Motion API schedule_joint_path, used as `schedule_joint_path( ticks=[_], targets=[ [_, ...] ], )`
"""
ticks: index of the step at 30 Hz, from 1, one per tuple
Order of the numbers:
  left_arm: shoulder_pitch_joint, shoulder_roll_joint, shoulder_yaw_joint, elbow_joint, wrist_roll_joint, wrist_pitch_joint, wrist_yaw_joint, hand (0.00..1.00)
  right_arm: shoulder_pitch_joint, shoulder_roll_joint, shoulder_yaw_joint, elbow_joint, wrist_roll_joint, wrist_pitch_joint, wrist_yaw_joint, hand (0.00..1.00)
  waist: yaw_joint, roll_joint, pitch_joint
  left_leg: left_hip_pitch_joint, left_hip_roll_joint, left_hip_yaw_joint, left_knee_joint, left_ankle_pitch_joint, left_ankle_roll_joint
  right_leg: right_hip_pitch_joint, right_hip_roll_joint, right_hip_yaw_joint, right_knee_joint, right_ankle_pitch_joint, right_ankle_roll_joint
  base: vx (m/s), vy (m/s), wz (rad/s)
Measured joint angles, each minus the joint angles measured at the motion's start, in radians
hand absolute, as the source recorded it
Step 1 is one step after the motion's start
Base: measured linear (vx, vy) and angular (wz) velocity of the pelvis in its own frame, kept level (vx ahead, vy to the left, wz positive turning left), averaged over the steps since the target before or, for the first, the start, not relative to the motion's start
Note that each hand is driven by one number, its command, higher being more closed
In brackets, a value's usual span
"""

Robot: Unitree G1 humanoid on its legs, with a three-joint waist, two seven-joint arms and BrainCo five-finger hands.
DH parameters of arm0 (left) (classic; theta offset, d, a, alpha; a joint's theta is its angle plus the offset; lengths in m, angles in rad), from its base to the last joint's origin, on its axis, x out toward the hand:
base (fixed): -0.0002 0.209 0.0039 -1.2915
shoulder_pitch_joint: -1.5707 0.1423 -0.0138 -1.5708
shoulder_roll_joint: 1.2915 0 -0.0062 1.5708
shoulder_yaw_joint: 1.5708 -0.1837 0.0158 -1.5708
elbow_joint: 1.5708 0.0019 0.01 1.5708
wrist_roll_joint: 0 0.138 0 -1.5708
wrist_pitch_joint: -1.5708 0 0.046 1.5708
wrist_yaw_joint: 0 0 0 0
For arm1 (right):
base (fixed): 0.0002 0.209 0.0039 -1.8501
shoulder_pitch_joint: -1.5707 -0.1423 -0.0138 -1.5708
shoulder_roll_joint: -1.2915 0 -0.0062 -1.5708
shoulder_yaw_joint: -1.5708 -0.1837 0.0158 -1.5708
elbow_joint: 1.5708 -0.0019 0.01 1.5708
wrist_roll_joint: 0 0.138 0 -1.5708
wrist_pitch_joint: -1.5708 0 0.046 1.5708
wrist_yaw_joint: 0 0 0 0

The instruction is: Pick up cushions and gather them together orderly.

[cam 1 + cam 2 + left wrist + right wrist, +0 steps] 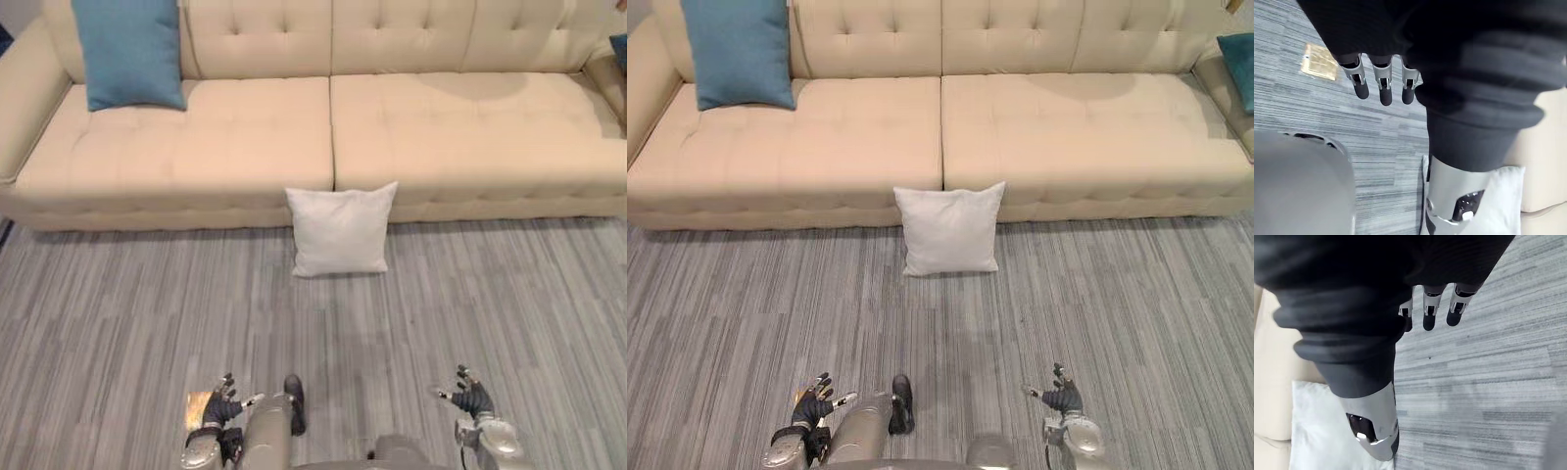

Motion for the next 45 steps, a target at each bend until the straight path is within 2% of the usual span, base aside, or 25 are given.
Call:
schedule_joint_path(
  ticks=[1, 2, 3, 5, 6, 7, 8, 9, 10, 11, 12, 13, 14, 16, 19, 21, 24, 26, 29, 33, 35, 36, 39, 43, 45],
  targets=[
    [-0.016, 0.0, 0.0, 0.0, -0.001, -0.003, 0.0, 0.0, -0.015, -0.001, 0.009, 0.0, -0.001, -0.001, 0.001, 0.0, -0.001, 0.019, 0.009, 0.054, 0.021, 0.003, -0.031, 0.0, -0.001, -0.042, 0.026, -0.057, -0.113, -0.012, -0.019, 0.66, 0.031, 0.03],
    [-0.023, 0.001, 0.0, 0.0, -0.001, -0.004, 0.0, 0.0, -0.021, -0.001, 0.013, 0.0, -0.001, -0.002, 0.002, 0.0, -0.001, 0.023, 0.011, 0.068, 0.029, 0.005, -0.036, 0.0, -0.001, -0.069, 0.037, -0.074, -0.175, -0.012, -0.019, 0.53, -0.026, 0.15],
    [-0.036, 0.003, 0.002, 0.001, -0.001, -0.004, 0.001, 0.0, -0.026, -0.002, 0.013, 0.0, -0.001, -0.002, 0.004, 0.0, -0.005, 0.027, 0.013, 0.095, 0.04, 0.003, -0.049, 0.0, -0.001, -0.116, 0.057, -0.09, -0.318, 0.006, -0.02, 0.54, -0.075, 0.35],
    [-0.039, 0.006, 0.002, 0.001, -0.001, -0.004, 0.001, 0.0, -0.026, -0.01, 0.013, -0.001, -0.002, -0.001, 0.008, 0.0, -0.018, 0.024, 0.012, 0.145, 0.055, 0.002, -0.065, -0.016, -0.048, -0.134, 0.089, -0.089, -0.602, 0.137, -0.02, 0.58, -0.116, 0.47],
    [-0.027, 0.019, 0.001, 0.002, -0.001, -0.005, 0.001, 0.0, -0.001, -0.011, 0.013, -0.002, -0.007, -0.001, 0.009, 0.0, -0.022, 0.0, 0.009, 0.187, 0.038, 0.002, -0.063, -0.054, -0.116, -0.122, 0.097, -0.058, -0.765, 0.297, -0.036, 0.63, -0.175, 0.5],
    [-0.026, 0.008, 0.005, 0.028, 0.0, -0.003, 0.0, 0.0, 0.013, -0.022, 0.012, 0.003, -0.026, 0.001, 0.012, 0.0, -0.029, -0.004, 0.011, 0.236, 0.049, -0.013, -0.048, -0.099, -0.174, -0.124, 0.095, -0.025, -0.729, 0.432, -0.101, 0.62, -0.169, 0.29],
    [-0.031, -0.009, 0.003, 0.039, 0.0, 0.001, 0.002, 0.0, 0.0, -0.034, 0.012, 0.011, -0.032, 0.01, 0.012, 0.0, -0.024, 0.026, 0.01, 0.241, 0.077, -0.015, -0.036, -0.097, -0.185, -0.138, 0.112, -0.049, -0.677, 0.434, -0.108, 0.67, -0.21, 0.36],
    [-0.032, -0.02, 0.0, 0.041, 0.001, -0.003, -0.003, 0.0, 0.002, -0.037, 0.01, -0.003, -0.032, 0.012, 0.014, 0.0, -0.039, 0.027, 0.002, 0.204, 0.094, -0.038, 0.048, -0.068, -0.23, -0.131, 0.105, -0.064, -0.642, 0.344, -0.116, 0.5, -0.175, 0.19],
    [-0.038, -0.035, 0.002, 0.041, 0.001, -0.005, -0.002, 0.0, 0.002, -0.041, 0.009, -0.012, -0.032, 0.011, 0.016, 0.0, -0.037, 0.033, 0.004, 0.137, 0.126, -0.05, 0.204, -0.026, -0.247, -0.113, 0.115, -0.072, -0.63, 0.297, -0.12, 0.49, -0.209, 0.32],
    [-0.04, -0.042, 0.005, 0.041, 0.001, -0.005, -0.002, 0.0, 0.002, -0.039, 0.01, -0.013, -0.031, 0.012, 0.015, 0.0, -0.034, 0.034, 0.007, 0.09, 0.144, -0.06, 0.314, 0.012, -0.258, -0.089, 0.124, -0.072, -0.638, 0.283, -0.124, 0.46, -0.235, 0.14],
    [-0.039, -0.055, 0.005, 0.041, 0.0, -0.004, -0.002, 0.0, 0.008, -0.037, 0.011, -0.015, -0.031, 0.013, 0.014, 0.0, -0.028, 0.042, 0.017, 0.008, 0.202, -0.065, 0.525, 0.022, -0.269, -0.014, 0.147, -0.087, -0.681, 0.266, -0.131, 0.44, -0.207, 0.09],
    [-0.036, -0.062, 0.005, 0.041, 0.0, -0.004, -0.002, 0.0, 0.011, -0.034, 0.011, -0.015, -0.03, 0.014, 0.012, 0.0, -0.023, 0.042, 0.019, -0.019, 0.225, -0.054, 0.593, 0.009, -0.254, 0.024, 0.157, -0.094, -0.699, 0.26, -0.134, 0.5, -0.195, 0.02],
    [-0.037, -0.081, 0.004, 0.041, -0.001, -0.003, -0.002, 0.0, 0.019, -0.027, 0.005, -0.025, -0.028, 0.012, 0.008, 0.0, -0.003, 0.033, 0.021, -0.061, 0.249, 0.002, 0.627, -0.022, -0.206, 0.098, 0.161, -0.097, -0.741, 0.253, -0.139, 0.36, -0.098, -0.1],
    [-0.041, -0.098, 0.003, 0.03, -0.001, -0.004, -0.002, 0.0, 0.017, -0.023, -0.01, -0.045, -0.028, 0.009, 0.003, 0.0, 0.005, 0.029, 0.023, -0.102, 0.245, 0.051, 0.526, -0.039, -0.178, 0.143, 0.159, -0.09, -0.79, 0.254, -0.138, 0.31, -0.066, -0.12],
    [-0.04, -0.099, 0.002, 0.027, -0.001, -0.003, -0.001, 0.0, 0.0, -0.02, -0.034, -0.046, -0.022, -0.003, -0.007, 0.0, 0.014, 0.045, 0.018, -0.128, 0.202, 0.052, 0.15, -0.014, -0.188, 0.162, 0.163, -0.054, -0.806, 0.248, -0.121, 0.29, 0.041, -0.42],
    [-0.042, -0.096, -0.005, 0.029, -0.001, -0.003, -0.001, 0.0, 0.004, -0.024, -0.037, -0.04, -0.02, -0.002, -0.008, 0.0, 0.011, 0.072, 0.022, -0.125, 0.191, 0.035, 0.04, 0.073, -0.172, 0.162, 0.185, -0.031, -0.796, 0.231, -0.095, 0.2, 0.137, -0.43],
    [-0.074, -0.073, -0.005, 0.043, -0.001, -0.004, -0.001, 0.0, 0.016, -0.014, -0.032, -0.036, -0.021, 0.0, -0.009, 0.0, 0.003, 0.05, 0.013, -0.122, 0.152, 0.061, 0.002, 0.079, -0.168, 0.125, 0.146, 0.012, -0.787, 0.22, -0.059, 0.15, 0.143, -0.25],
    [-0.084, -0.058, -0.005, 0.043, -0.001, -0.004, 0.001, 0.0, 0.005, -0.015, -0.027, -0.035, -0.021, 0.0, -0.01, 0.0, 0.005, 0.049, 0.015, -0.132, 0.134, 0.094, -0.012, 0.079, -0.167, 0.09, 0.137, 0.044, -0.786, 0.225, -0.046, 0.09, 0.131, -0.38],
    [-0.141, -0.013, -0.005, 0.039, -0.003, -0.005, 0.009, 0.0, -0.076, -0.016, -0.009, -0.017, -0.022, -0.002, -0.026, 0.0, 0.004, 0.043, 0.071, -0.191, 0.126, 0.106, 0.041, 0.063, -0.142, 0.017, 0.124, 0.072, -0.731, 0.226, -0.038, -0.01, 0.095, -0.21],
    [-0.295, 0.028, -0.006, 0.003, -0.059, -0.025, 0.055, 0.0, -0.225, -0.021, -0.008, -0.024, -0.016, -0.004, -0.085, 0.0, 0.028, 0.039, 0.184, -0.383, 0.167, 0.108, 0.236, 0.026, -0.101, -0.171, 0.117, 0.09, -0.57, 0.218, -0.031, -0.16, 0.083, -0.07],
    [-0.341, 0.028, -0.002, -0.012, -0.071, -0.035, 0.071, 0.0, -0.278, -0.022, 0.005, -0.052, 0.008, -0.006, -0.103, 0.0, 0.033, 0.041, 0.204, -0.482, 0.19, 0.104, 0.332, -0.027, -0.097, -0.267, 0.118, 0.094, -0.485, 0.18, -0.03, -0.19, 0.046, -0.08],
    [-0.379, 0.026, 0.004, -0.016, -0.08, -0.042, 0.076, 0.0, -0.326, -0.023, 0.023, -0.07, 0.02, -0.008, -0.119, 0.0, 0.033, 0.042, 0.216, -0.568, 0.209, 0.097, 0.403, -0.066, -0.091, -0.353, 0.119, 0.094, -0.415, 0.151, -0.03, -0.15, 0.025, -0.07],
    [-0.486, -0.004, 0.023, -0.031, -0.102, -0.043, 0.095, 0.0, -0.46, -0.016, 0.044, -0.09, 0.05, -0.02, -0.148, 0.0, 0.038, 0.044, 0.272, -0.742, 0.23, 0.086, 0.526, -0.101, -0.075, -0.527, 0.115, 0.098, -0.302, 0.127, -0.028, -0.23, -0.004, -0.05],
    [-0.639, -0.07, 0.088, -0.047, -0.137, -0.044, 0.134, 0.0, -0.63, -0.014, 0.068, -0.089, 0.06, -0.019, -0.187, 0.0, 0.055, 0.049, 0.297, -0.964, 0.235, 0.066, 0.626, -0.105, -0.069, -0.751, 0.093, 0.093, -0.18, 0.112, -0.041, -0.15, -0.032, 0.14],
    [-0.682, -0.085, 0.106, -0.062, -0.148, -0.044, 0.148, 0.0, -0.698, -0.011, 0.082, -0.089, 0.061, -0.019, -0.203, 0.0, 0.055, 0.052, 0.305, -1.029, 0.245, 0.056, 0.662, -0.098, -0.058, -0.809, 0.09, 0.082, -0.144, 0.109, -0.045, -0.05, -0.032, 0.12]
  ],
)
